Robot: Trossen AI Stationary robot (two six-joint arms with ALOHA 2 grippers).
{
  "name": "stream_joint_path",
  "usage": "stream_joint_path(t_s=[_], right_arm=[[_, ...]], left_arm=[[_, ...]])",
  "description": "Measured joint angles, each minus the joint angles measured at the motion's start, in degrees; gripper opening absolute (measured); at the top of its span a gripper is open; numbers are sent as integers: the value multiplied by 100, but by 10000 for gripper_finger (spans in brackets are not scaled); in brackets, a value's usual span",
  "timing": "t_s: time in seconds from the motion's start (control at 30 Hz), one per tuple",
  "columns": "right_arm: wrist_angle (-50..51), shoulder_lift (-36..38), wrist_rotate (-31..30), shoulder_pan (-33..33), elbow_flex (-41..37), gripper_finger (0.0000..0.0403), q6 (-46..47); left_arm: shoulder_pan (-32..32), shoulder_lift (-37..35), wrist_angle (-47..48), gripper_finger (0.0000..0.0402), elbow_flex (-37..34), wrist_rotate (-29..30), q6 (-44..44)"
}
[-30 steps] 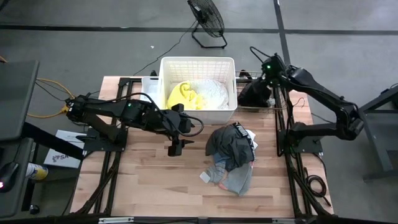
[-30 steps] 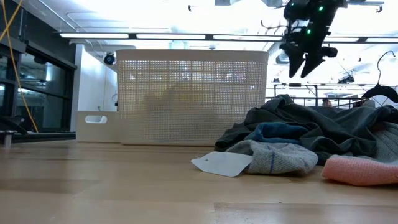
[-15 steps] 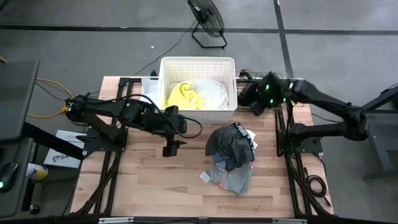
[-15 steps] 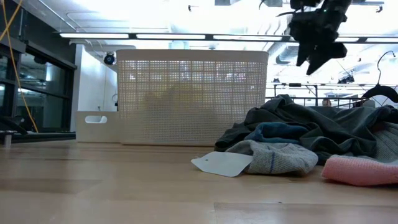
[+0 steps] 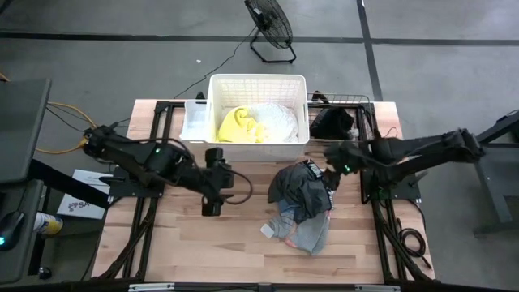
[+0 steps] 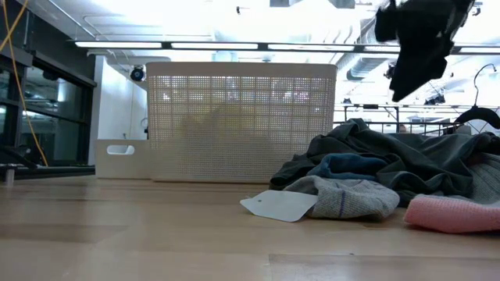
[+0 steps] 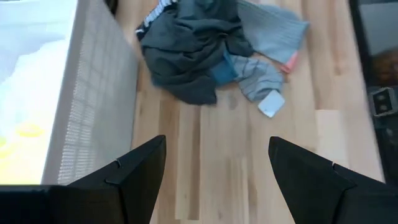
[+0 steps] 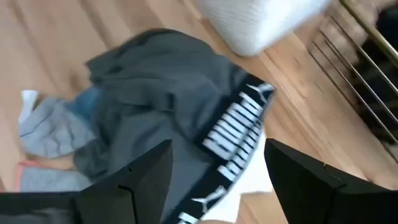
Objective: Pick & Place Cloths
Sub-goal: Put the gray shorts into the wire basket
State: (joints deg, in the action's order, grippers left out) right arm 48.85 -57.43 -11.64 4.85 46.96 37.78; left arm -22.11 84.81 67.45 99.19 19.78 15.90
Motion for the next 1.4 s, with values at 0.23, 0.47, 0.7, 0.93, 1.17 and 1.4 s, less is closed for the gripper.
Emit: stream_joint_path(t_s=[0.23, 0.47, 0.7, 0.93, 1.17, 1.4], right_arm=[[-76, -163, -788, 1129, -8, 246, -283], [43, -909, -949, 1631, -15, 246, -1292], [59, -1802, -1699, 1654, -15, 246, -2022], [247, -2255, -2305, 1593, -15, 246, -2308], [305, -2367, -2712, 1503, -13, 246, -2447], [255, -2504, -2640, 1222, -11, 246, -2652]], left_arm=[[-292, -436, -385, 280, -941, 348, 362], [-306, -1159, -1617, 280, -2411, 264, 391], [-306, -1993, -2856, 280, -3737, 16, 480], [-306, -2605, -3918, 280, -4732, -15, 647], [-306, -2715, -4623, 280, -5394, -150, 843], [-306, -2718, -4867, 280, -5638, -236, 898]])
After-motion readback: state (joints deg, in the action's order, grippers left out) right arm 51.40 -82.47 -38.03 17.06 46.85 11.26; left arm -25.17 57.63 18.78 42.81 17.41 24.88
